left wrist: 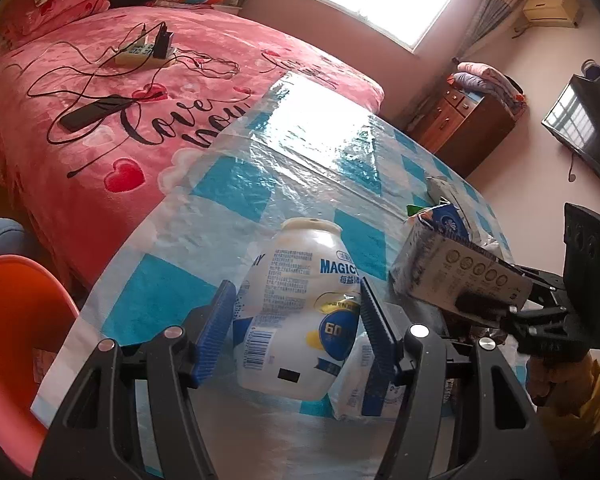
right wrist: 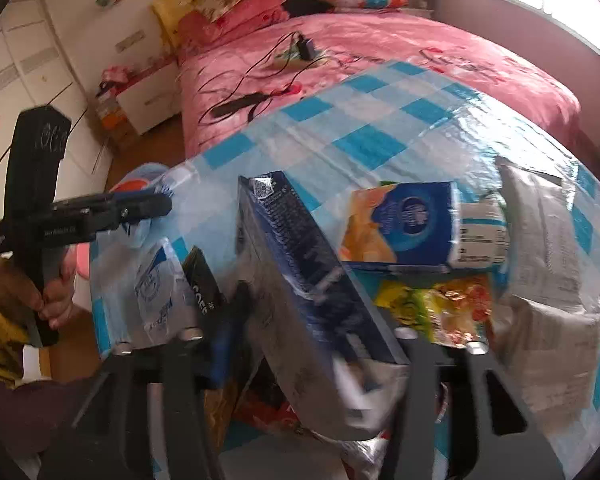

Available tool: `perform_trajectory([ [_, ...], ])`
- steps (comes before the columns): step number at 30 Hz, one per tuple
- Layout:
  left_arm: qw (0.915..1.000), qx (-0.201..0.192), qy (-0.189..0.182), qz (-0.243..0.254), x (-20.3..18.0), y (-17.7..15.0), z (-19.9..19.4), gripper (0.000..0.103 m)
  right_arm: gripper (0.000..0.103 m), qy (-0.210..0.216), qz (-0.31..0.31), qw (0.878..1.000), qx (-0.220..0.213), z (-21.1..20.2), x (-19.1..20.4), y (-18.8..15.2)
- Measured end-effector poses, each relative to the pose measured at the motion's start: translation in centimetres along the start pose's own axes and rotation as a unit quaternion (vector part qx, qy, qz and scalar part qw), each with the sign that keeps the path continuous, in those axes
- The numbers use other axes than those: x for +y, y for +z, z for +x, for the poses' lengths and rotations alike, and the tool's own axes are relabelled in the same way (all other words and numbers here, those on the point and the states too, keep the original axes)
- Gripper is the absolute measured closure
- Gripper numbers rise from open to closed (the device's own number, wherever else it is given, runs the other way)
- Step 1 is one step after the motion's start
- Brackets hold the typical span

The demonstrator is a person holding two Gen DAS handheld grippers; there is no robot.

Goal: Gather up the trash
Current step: 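Grasp the blue carton with the right tool while the left tool holds the yogurt bottle, then carry the yogurt bottle and blue carton to the orange bucket and release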

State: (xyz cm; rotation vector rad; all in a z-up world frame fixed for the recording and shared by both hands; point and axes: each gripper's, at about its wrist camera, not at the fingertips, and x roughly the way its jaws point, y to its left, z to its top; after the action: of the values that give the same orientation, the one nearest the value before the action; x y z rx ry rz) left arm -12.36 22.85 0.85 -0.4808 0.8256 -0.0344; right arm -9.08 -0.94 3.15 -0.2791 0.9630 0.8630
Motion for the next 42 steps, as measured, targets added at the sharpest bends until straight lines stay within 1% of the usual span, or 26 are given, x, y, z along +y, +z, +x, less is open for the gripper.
perform_trajectory([
  [1, 1.0000, -0.001, -0.002, 0.001, -0.1, 0.0, -0.1, 0.040, 0.074, 0.002, 0.007, 1.000, -0.003, -0.2, -0.1, 0.0],
  [3, 1.0000, -0.002, -0.005, 0.001, -0.2, -0.1, -0.1, 0.040, 0.074, -0.001, 0.018, 1.000, -0.008, -0.6, -0.3, -0.1],
  [8, 0.9999, -0.006, -0.014, 0.004, -0.5, -0.4, -0.6, 0.040, 0.075, -0.023, 0.019, 0.999, -0.021, -1.1, 0.7, -0.5],
  [13, 0.9996, -0.016, -0.022, 0.003, -0.4, -0.3, -1.5, 0.040, 0.075, -0.031, 0.018, 0.998, -0.054, -2.5, 2.1, 0.2],
  [16, 0.9994, -0.026, -0.023, 0.002, -0.1, -0.3, -2.5, 0.040, 0.075, -0.023, 0.017, 0.997, -0.072, -3.4, 3.4, 1.3],
  [20, 0.9990, -0.042, -0.016, -0.004, 0.9, -0.3, -4.2, 0.040, 0.075, 0.005, 0.009, 0.996, -0.086, -3.5, 5.9, 3.2],
  [23, 0.9983, -0.057, 0.000, -0.010, 2.4, -0.4, -5.9, 0.040, 0.075, 0.036, -0.001, 0.995, -0.088, -2.8, 8.1, 4.7],
  [27, 0.9960, -0.077, 0.036, -0.029, 5.5, -0.6, -8.7, 0.040, 0.075, 0.081, -0.013, 0.993, -0.086, -1.4, 11.5, 6.6],
  [31, 0.9891, -0.094, 0.090, -0.068, 10.3, -1.4, -11.7, 0.040, 0.075, 0.121, -0.025, 0.990, -0.075, 0.5, 14.7, 8.3],
  [34, 0.9827, -0.101, 0.122, -0.096, 13.3, -2.1, -13.2, 0.040, 0.075, 0.142, -0.039, 0.987, -0.060, 2.6, 17.5, 9.4],
  [37, 0.9784, -0.099, 0.140, -0.116, 15.6, -2.7, -13.8, 0.040, 0.075, 0.164, -0.046, 0.985, -0.038, 4.8, 19.9, 10.0],
  [42, 0.9722, -0.080, 0.164, -0.147, 18.7, -4.1, -13.3, 0.040, 0.075, 0.191, -0.055, 0.980, -0.003, 8.2, 23.7, 9.7],
])
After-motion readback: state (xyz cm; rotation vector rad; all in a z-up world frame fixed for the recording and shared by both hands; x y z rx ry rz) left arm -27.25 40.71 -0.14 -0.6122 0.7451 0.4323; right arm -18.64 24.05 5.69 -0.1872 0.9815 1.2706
